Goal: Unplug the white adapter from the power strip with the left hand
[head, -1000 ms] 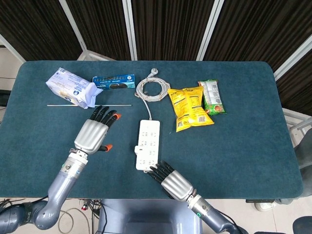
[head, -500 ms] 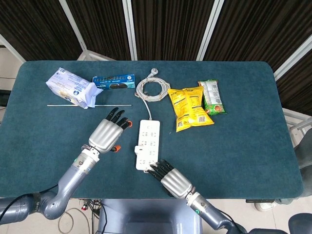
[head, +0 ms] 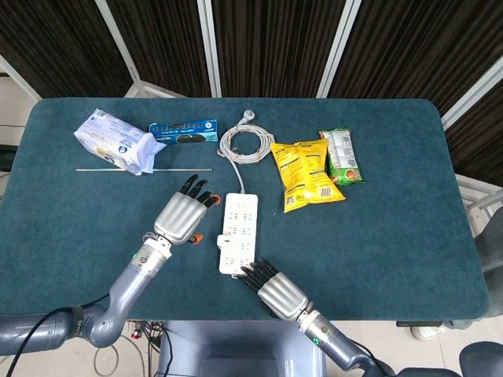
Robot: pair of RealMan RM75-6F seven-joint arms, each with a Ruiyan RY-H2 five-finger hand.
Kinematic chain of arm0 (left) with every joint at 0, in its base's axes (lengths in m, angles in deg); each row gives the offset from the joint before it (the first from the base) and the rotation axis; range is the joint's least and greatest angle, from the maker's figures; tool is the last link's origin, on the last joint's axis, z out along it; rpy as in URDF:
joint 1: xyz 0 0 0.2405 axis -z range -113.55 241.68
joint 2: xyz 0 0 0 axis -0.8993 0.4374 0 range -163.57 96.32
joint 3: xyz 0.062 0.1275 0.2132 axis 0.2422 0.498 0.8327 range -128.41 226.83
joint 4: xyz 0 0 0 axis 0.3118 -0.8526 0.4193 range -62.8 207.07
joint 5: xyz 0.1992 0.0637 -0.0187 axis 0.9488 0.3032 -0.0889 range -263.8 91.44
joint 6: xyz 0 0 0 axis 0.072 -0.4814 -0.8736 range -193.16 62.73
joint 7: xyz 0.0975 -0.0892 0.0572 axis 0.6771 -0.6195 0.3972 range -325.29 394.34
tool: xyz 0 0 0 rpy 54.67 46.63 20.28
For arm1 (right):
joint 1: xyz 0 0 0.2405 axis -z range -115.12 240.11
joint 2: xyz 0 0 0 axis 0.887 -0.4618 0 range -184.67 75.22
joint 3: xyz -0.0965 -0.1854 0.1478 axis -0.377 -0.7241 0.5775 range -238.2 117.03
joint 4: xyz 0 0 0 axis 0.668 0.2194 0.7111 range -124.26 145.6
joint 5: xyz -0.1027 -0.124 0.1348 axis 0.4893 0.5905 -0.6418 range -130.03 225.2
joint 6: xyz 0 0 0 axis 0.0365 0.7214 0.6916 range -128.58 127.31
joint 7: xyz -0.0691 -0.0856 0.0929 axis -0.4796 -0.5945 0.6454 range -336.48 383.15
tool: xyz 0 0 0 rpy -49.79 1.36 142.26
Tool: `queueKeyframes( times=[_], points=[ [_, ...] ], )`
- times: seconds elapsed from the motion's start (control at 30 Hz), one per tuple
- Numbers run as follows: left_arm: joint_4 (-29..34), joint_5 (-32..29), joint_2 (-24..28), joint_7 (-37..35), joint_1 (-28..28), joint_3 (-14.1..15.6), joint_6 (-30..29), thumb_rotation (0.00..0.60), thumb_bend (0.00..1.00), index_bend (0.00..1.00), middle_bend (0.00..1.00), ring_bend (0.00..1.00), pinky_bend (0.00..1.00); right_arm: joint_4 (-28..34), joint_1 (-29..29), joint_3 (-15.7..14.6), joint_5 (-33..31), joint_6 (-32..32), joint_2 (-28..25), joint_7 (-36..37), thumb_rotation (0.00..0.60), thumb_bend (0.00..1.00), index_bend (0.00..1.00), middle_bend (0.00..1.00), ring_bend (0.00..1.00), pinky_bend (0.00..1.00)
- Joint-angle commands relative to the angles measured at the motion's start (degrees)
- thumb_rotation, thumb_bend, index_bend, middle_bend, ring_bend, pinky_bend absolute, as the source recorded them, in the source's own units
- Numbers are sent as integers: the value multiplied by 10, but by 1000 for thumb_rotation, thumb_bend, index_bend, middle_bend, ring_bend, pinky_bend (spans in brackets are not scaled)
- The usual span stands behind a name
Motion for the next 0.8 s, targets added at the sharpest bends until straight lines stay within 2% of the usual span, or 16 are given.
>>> queueKeyframes(
  times=[0.03,0.5,0.8],
  points=[
    [0,-8,-7,1,5,0,-4,600,57,293,292,78,62,-3,-2,-2,-2,2,2,0,600,595,56,80,61,72],
    [-6,-19,-43,18,21,15,-16,600,57,294,294,78,62,-9,-3,-14,-10,1,6,2,600,595,55,80,61,72],
    [-3,-51,-87,35,39,1,-31,600,97,312,312,79,62,-8,-5,-16,-10,-3,4,4,600,596,55,80,61,72]
  ],
)
